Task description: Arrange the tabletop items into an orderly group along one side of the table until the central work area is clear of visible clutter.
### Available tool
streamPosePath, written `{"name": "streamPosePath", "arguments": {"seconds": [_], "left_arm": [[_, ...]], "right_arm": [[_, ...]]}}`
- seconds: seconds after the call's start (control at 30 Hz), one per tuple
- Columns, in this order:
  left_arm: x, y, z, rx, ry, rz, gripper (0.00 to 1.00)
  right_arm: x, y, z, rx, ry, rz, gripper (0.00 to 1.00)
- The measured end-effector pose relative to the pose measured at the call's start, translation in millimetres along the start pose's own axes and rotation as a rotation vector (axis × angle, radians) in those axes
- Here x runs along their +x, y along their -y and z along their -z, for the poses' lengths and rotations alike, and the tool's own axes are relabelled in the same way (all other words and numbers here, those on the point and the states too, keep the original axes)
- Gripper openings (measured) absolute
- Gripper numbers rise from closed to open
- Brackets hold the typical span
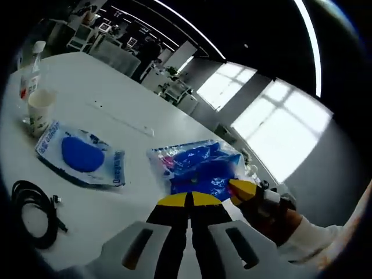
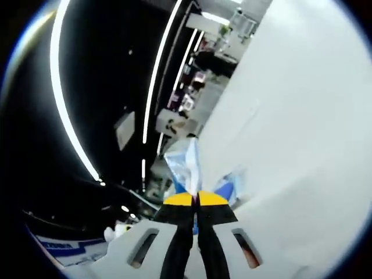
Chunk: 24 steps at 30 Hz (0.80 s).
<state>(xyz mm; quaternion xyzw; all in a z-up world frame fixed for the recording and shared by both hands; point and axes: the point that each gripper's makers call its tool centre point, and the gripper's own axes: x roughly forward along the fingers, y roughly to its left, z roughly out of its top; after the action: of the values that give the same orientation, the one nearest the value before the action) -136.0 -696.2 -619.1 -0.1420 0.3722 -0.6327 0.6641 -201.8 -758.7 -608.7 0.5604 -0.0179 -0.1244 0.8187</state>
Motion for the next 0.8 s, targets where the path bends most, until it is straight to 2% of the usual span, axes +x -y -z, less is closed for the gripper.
{"name": "streamPosePath", "arguments": {"seconds": [0.1,0.17,0.2,0.23,0.27,0.3,0.33,0.4,0.43,0.47,0.5,0.53,0.57,0.6,0.67,0.8], "left_arm": [[11,8.8,3.6,-0.043,-0.011,0.035,0.0],[15,7.2,9.8,-0.017,-0.021,0.005,0.0],[16,1.2,13.4,0.004,-0.023,-0.03,0.0],[17,-1.1,15.7,-0.009,-0.019,-0.038,0.08],[17,-5.1,20.4,-0.06,-0.027,-0.046,0.18],[18,-9.0,23.6,-0.101,-0.034,-0.053,0.3],[19,-12.7,26.6,-0.13,-0.04,-0.064,0.47],[22,-20.4,30.4,-0.165,-0.035,-0.083,0.65],[24,-19.4,33.4,-0.2,-0.042,-0.068,0.63],[25,-16.8,33.6,-0.219,-0.044,-0.048,0.51],[25,-15.8,30.5,-0.213,-0.03,-0.027,0.32],[27,-14.5,25.0,-0.212,-0.004,-0.015,0.08],[28,-15.0,22.3,-0.199,0.005,-0.016,0.0],[33,-17.4,15.0,-0.187,0.031,-0.021,0.0],[37,-17.0,15.9,-0.197,0.001,-0.011,0.0],[46,-14.0,6.9,-0.222,0.028,0.013,0.0]], "right_arm": [[-3,4,-12.6,0.05,0.059,-0.009,0.0],[-5,5,-18.3,0.083,0.083,-0.018,0.0],[-6,6,-21.6,0.095,0.094,-0.024,0.0],[-6,6,-23.5,0.096,0.098,-0.025,0.0],[-6,7,-25.8,0.099,0.103,-0.027,0.0],[-6,7,-27.5,0.105,0.108,-0.029,0.0],[-7,7,-30.5,0.127,0.123,-0.038,0.0],[-7,7,-34.6,0.171,0.145,-0.056,0.0],[-6,8,-34.7,0.172,0.145,-0.056,0.0],[-5,10,-33.9,0.167,0.141,-0.052,0.0],[-4,12,-31.6,0.155,0.128,-0.041,0.0],[-3,12,-29.0,0.153,0.117,-0.038,0.0],[-3,13,-27.4,0.157,0.112,-0.038,0.0],[-2,14,-26.4,0.16,0.111,-0.037,0.0],[0,17,-24.6,0.169,0.104,-0.035,0.0],[1,26,-24.1,0.183,0.095,-0.013,0.0]]}}
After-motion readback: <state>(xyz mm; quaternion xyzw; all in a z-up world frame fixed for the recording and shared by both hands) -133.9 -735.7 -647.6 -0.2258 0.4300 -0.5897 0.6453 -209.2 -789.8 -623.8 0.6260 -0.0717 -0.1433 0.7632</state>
